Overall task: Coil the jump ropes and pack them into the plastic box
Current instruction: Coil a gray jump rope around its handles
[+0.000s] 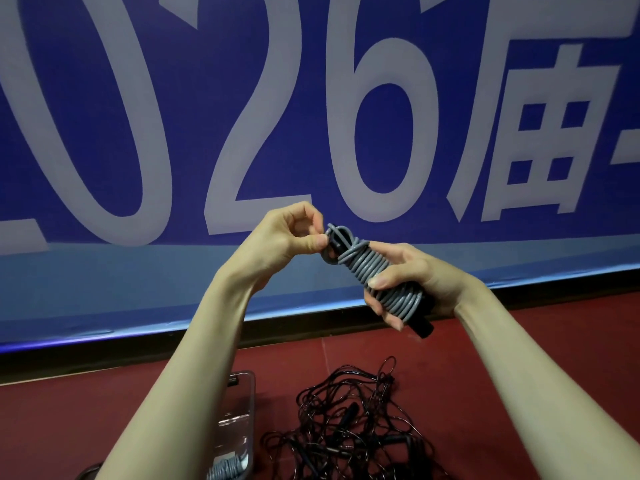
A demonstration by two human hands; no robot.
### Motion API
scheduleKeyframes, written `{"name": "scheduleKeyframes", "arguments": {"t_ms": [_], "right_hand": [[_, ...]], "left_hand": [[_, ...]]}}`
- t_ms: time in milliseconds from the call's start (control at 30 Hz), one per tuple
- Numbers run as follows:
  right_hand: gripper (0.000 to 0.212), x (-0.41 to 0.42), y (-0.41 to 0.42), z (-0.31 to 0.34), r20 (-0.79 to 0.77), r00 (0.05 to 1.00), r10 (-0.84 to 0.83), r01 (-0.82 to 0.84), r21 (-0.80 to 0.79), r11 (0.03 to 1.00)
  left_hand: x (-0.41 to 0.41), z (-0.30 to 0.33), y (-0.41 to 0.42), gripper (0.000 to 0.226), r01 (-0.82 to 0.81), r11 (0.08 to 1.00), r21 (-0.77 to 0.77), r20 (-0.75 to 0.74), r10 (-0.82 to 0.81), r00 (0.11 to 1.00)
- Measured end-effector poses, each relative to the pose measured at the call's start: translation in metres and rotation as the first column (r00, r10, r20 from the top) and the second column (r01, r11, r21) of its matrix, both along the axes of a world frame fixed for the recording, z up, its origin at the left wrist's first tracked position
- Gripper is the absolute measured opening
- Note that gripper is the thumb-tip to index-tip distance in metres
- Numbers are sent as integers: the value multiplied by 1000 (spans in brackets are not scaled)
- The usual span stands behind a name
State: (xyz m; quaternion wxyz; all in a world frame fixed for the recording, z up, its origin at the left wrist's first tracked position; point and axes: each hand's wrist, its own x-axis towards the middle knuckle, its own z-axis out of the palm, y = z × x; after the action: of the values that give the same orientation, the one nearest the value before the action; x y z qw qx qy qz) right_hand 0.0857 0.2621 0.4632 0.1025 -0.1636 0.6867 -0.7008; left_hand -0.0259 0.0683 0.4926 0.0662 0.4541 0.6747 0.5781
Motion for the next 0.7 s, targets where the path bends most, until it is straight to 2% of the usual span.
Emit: {"name": "scheduleKeyframes", "arguments": {"t_ms": [133,367,600,700], "right_hand": [[53,7,0,8,8,1000,0,0,44,999],[51,18,-5,30,-65,993,-95,109,278,954],[56,35,-10,44,-83,990,-116,139,384,913],[56,39,-15,51,-89,991,-100,128,389,912]], "left_hand": [[8,6,-4,23,0,1000,-31,-28,-1,1000],[19,10,-4,20,-103,994,45,-62,106,992],[30,17,-11,29,-107,994,7,-96,108,990],[34,21,-19,23,-71,996,44,-72,74,995]]}}
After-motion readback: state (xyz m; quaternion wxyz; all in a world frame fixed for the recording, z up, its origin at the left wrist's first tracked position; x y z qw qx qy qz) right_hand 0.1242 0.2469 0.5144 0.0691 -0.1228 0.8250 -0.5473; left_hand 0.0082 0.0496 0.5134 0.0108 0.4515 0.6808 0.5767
